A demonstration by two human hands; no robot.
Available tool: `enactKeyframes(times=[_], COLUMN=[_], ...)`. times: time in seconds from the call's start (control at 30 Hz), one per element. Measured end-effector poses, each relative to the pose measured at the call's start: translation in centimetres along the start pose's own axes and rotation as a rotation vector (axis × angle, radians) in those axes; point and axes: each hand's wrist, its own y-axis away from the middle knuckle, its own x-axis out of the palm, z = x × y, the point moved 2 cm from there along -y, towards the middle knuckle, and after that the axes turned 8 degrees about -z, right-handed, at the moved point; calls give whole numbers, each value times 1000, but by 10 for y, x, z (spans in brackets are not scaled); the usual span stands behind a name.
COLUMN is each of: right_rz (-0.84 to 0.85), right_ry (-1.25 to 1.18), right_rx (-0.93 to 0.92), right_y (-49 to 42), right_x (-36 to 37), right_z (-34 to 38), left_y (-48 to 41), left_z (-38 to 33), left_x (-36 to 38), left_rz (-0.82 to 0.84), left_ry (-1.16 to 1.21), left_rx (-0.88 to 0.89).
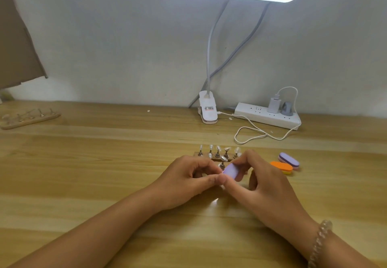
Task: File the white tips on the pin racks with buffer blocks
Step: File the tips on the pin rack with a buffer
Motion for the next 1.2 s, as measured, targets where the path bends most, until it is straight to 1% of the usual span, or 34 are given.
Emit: enactKeyframes(times=[0.07,0.17,0.23,0.33,0.43,0.5,0.57,0.67,0.73,0.83,0.9,1.0,1.07,1.13,1.2], right_rz=[-20,45,55,-7,27,57,22,-104,-145,-36,9,-109,-117,-18,43], right_ry=[7,32,11,8,85,89,66,-39,-96,-33,6,-80,-86,-46,-13], right_rx=[-7,-101,-76,-4,-100,-122,-65,45,36,-68,-47,37,-6,-72,-51], right_y=[-1,5,4,0,5,7,4,-1,-1,4,3,-2,-1,3,3], right_x=[0,3,3,0,2,4,2,-3,-4,2,3,-5,-7,-2,1], right_z=[-2,7,7,-1,5,7,4,-5,-3,6,4,-2,3,10,10], left_y=[1,1,1,1,2,1,1,1,2,1,1,2,2,1,1], left_z=[0,1,2,2,1,1,0,-3,-4,-3,-2,-3,-2,0,0], left_x=[0,-1,-1,-2,-1,-1,-1,-1,-1,-2,-2,0,0,-1,-1], left_rz=[4,32,33,16,34,36,29,25,27,23,14,13,7,5,16], left_ry=[8,22,22,28,58,62,57,89,98,58,38,85,70,15,-23], left_rx=[6,-4,-5,2,0,4,1,0,-2,2,-1,1,8,20,28])
